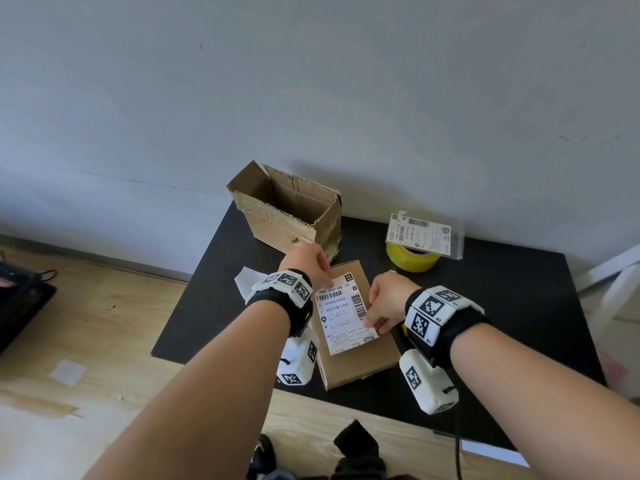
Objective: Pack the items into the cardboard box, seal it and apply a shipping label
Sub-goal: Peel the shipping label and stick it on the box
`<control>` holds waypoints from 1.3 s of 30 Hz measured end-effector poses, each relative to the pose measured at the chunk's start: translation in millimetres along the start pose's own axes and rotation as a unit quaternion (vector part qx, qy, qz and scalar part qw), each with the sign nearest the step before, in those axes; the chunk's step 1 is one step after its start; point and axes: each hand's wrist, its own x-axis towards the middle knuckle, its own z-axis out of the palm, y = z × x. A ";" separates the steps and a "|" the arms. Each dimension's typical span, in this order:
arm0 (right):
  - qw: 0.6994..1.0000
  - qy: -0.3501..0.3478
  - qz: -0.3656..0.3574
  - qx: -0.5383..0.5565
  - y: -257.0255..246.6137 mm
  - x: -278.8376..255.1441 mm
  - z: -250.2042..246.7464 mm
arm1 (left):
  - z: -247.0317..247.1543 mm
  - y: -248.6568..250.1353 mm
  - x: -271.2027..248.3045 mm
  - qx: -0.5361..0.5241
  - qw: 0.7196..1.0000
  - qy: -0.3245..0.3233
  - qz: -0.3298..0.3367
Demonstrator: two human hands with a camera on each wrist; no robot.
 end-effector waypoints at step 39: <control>0.985 0.116 -0.017 -0.127 -2.1 62.6 -6.0 | 7.7 -45.4 12.1 -0.052 0.996 0.014 -0.070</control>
